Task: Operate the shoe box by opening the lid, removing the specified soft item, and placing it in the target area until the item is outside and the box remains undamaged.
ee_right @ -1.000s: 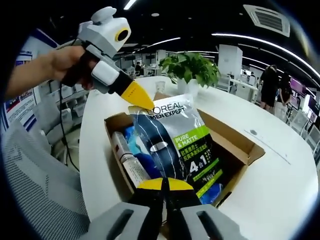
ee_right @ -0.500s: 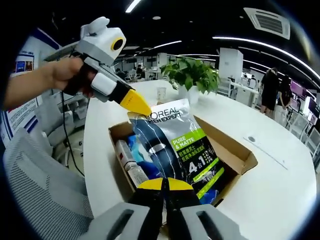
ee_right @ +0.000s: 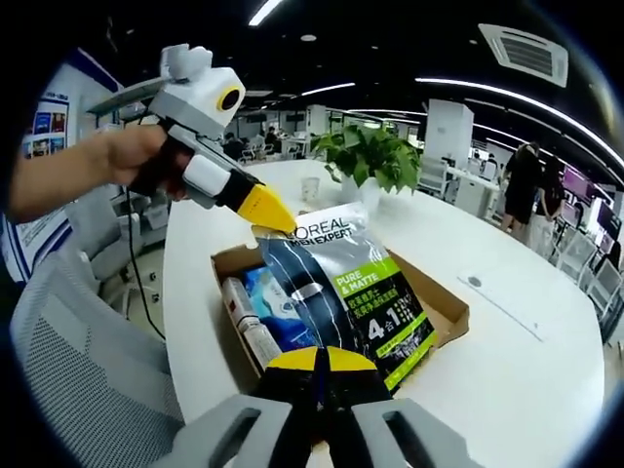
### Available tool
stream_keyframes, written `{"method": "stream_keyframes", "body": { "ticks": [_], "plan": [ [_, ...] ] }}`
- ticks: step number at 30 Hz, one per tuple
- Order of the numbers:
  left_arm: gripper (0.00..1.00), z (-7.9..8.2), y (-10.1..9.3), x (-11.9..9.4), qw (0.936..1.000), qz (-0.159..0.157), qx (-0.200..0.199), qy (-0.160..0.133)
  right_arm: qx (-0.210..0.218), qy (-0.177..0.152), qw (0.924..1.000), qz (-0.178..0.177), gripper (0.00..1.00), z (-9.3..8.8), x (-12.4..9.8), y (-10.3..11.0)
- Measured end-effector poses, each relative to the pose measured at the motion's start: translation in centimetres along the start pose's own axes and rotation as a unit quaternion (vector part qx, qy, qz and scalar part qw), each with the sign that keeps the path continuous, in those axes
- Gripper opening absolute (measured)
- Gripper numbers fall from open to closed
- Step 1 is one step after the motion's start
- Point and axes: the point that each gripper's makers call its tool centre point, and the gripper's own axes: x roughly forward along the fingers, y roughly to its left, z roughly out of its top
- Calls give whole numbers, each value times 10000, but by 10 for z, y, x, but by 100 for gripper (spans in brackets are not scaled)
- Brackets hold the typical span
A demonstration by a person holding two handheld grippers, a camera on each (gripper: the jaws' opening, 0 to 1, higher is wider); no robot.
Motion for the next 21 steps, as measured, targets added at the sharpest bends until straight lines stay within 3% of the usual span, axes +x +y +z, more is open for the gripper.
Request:
{"method": "stream_keyframes", "body": {
  "ticks": [21],
  "plan": [
    [0,12,-36,27,9996,-278,59,-66,-74,70,9994,-337,0,-17,-31,-30]
  ]
}}
